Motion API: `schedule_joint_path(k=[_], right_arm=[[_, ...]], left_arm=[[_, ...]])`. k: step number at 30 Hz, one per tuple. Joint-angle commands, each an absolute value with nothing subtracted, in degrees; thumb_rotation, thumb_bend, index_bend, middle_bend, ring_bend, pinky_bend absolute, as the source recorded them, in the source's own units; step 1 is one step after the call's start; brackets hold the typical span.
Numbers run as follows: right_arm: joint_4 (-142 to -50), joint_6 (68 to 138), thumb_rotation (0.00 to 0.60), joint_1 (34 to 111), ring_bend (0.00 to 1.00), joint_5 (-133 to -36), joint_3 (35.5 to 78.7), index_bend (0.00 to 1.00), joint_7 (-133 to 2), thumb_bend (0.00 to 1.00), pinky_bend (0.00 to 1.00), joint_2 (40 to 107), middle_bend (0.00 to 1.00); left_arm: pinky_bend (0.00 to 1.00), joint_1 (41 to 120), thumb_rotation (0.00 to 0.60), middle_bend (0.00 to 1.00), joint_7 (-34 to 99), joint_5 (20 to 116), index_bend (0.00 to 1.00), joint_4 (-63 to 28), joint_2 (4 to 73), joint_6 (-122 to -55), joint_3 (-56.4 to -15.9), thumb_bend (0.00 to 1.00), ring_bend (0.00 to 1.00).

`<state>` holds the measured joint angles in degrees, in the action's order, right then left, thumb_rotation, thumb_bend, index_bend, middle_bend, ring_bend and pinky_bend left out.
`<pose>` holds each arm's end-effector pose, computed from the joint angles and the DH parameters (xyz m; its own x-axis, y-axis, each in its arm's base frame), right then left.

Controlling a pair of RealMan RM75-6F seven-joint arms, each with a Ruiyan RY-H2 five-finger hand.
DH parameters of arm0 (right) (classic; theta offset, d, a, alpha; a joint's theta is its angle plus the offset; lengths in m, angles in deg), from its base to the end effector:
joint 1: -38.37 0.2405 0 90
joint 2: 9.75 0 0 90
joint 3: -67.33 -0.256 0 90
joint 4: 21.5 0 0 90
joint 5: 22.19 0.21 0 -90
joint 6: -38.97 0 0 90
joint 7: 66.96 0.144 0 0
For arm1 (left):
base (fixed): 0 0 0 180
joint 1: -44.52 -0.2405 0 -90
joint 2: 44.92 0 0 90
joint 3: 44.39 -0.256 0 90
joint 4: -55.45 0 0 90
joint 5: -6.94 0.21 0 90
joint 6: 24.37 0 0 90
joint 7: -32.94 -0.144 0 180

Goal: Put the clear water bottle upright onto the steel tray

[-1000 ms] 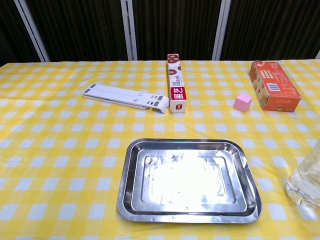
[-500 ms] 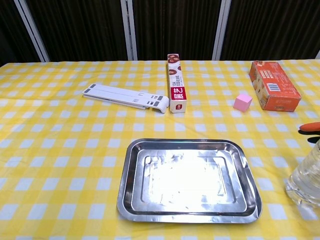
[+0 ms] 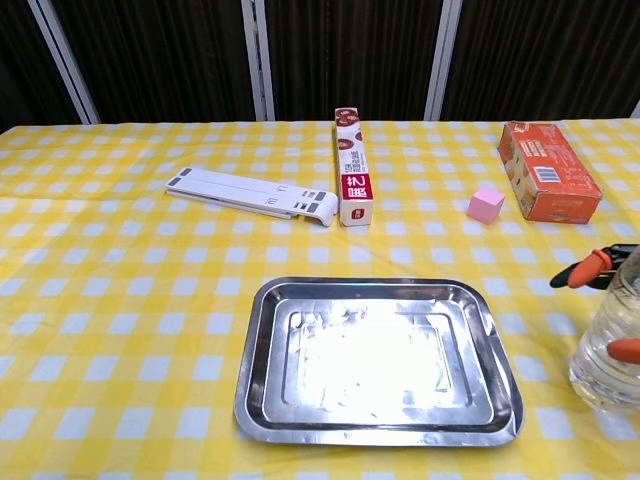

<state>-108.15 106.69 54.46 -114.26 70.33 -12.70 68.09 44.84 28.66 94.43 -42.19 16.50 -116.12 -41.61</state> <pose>-0.2723 -0.2025 0.0317 -0.5297 -0.4452 0.7220 -0.8301 0.0972 -0.5490 -0.2999 0.1552 0.1795 0.4255 -0.0779 0.9016 0.9050 0.0380 -0.4238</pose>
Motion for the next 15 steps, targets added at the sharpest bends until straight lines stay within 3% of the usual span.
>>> schedule_joint_path(k=[1, 5, 8, 15], right_arm=[[-107.91, 107.94, 0.6, 53.47, 0.17, -112.31, 69.45, 0.6, -14.23, 0.36, 0.0, 69.7, 0.43], [-106.99, 108.94, 0.6, 52.9, 0.2, -111.81, 69.23, 0.68, -13.04, 0.54, 0.0, 70.65, 0.49], [-106.61, 110.0, 0.6, 52.78, 0.22, -112.33, 69.02, 0.73, -12.43, 0.62, 0.0, 70.96, 0.53], [-113.11, 112.74, 0.6, 53.55, 0.23, -114.42, 67.69, 0.76, -14.57, 0.66, 0.0, 68.51, 0.54]], left_arm=[[0.0, 44.82, 0.6, 0.0, 28.81, 94.38, 0.14, -42.18, 16.44, -116.14, -41.59, 0.21, 0.0], [0.0, 44.81, 0.6, 0.0, 28.83, 94.47, 0.14, -42.2, 16.42, -116.17, -41.62, 0.21, 0.0], [0.0, 44.8, 0.6, 0.0, 28.67, 94.6, 0.14, -42.25, 16.47, -116.18, -41.69, 0.21, 0.0], [0.0, 44.82, 0.6, 0.0, 28.66, 94.66, 0.14, -42.35, 16.49, -116.13, -41.72, 0.21, 0.0]])
